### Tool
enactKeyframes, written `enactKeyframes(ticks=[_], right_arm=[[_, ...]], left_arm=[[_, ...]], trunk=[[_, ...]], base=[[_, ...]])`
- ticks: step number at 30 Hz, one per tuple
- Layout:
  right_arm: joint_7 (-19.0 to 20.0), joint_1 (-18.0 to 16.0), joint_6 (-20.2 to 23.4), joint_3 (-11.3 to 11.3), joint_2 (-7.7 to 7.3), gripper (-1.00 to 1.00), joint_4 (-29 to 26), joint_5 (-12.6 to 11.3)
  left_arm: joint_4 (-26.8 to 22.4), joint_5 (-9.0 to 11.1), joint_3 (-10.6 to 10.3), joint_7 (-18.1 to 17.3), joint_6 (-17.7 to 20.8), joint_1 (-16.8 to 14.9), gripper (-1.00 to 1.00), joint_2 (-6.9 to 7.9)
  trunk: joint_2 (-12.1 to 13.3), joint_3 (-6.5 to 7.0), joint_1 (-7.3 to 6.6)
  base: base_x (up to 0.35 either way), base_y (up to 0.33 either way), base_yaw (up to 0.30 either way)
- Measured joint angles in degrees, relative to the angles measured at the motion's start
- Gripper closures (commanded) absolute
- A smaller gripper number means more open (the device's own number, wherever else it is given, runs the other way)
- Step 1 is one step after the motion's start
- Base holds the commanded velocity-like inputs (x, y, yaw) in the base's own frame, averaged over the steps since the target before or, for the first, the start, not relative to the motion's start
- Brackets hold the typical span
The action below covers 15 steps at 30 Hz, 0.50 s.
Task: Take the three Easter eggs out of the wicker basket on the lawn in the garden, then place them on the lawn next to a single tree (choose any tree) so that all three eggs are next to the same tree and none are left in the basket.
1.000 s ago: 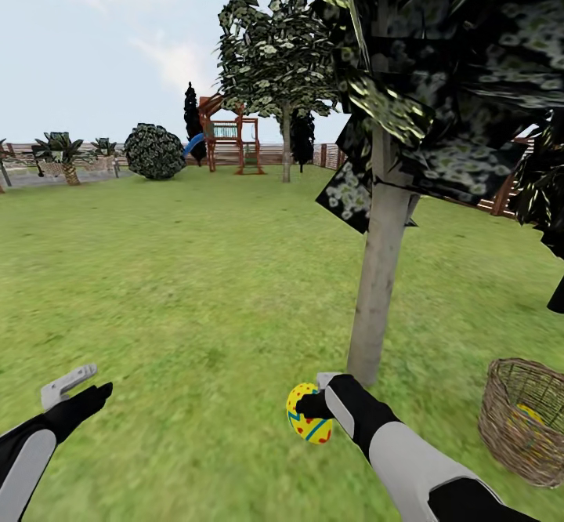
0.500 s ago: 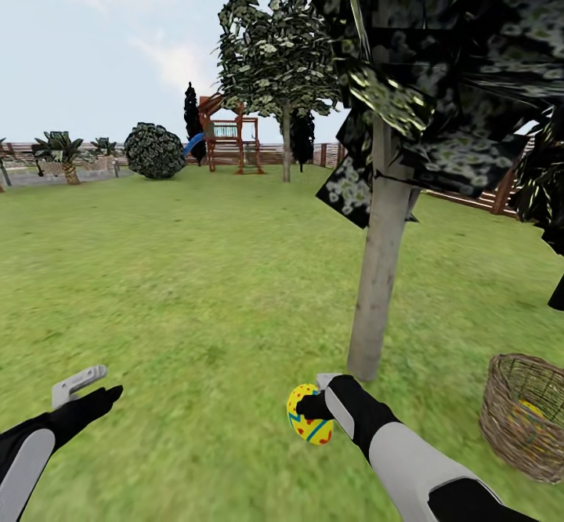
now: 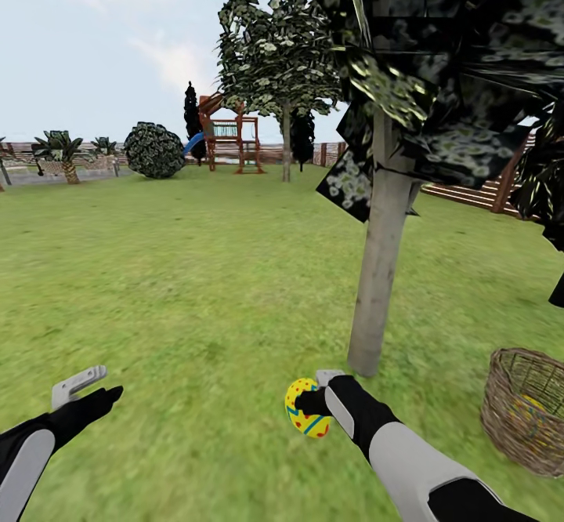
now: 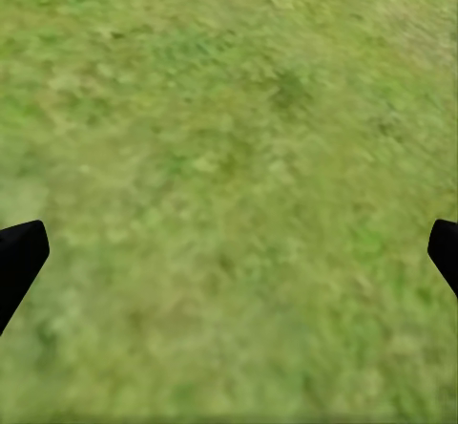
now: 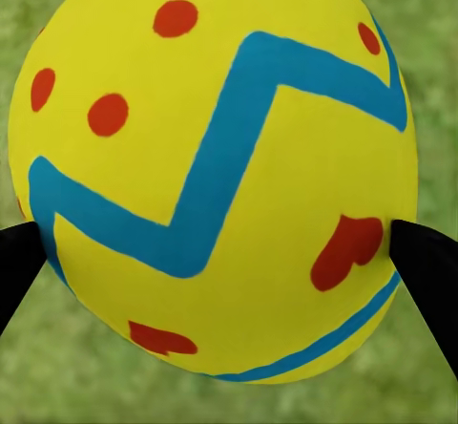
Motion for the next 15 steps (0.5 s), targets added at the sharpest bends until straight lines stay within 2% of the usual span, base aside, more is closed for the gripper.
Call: enactKeyframes(ticks=[8, 15], right_arm=[[0.3, 0.0, 0.2, -0.1, 0.00, 1.00, -0.2, -0.1], [-0.1, 0.0, 2.1, -0.6, -0.05, 1.00, -0.3, 0.7]], left_arm=[[-0.1, 0.1, 0.1, 0.1, 0.9, 0.0, -1.00, -0.03], [-0.1, 0.4, 0.4, 0.2, 3.2, -1.4, -1.00, 0.32]], trunk=[[-3.2, -1.54, 1.76], [-6.0, -2.83, 3.30]], base=[[0.000, 0.000, -0.181], [0.000, 0.000, -0.037]])
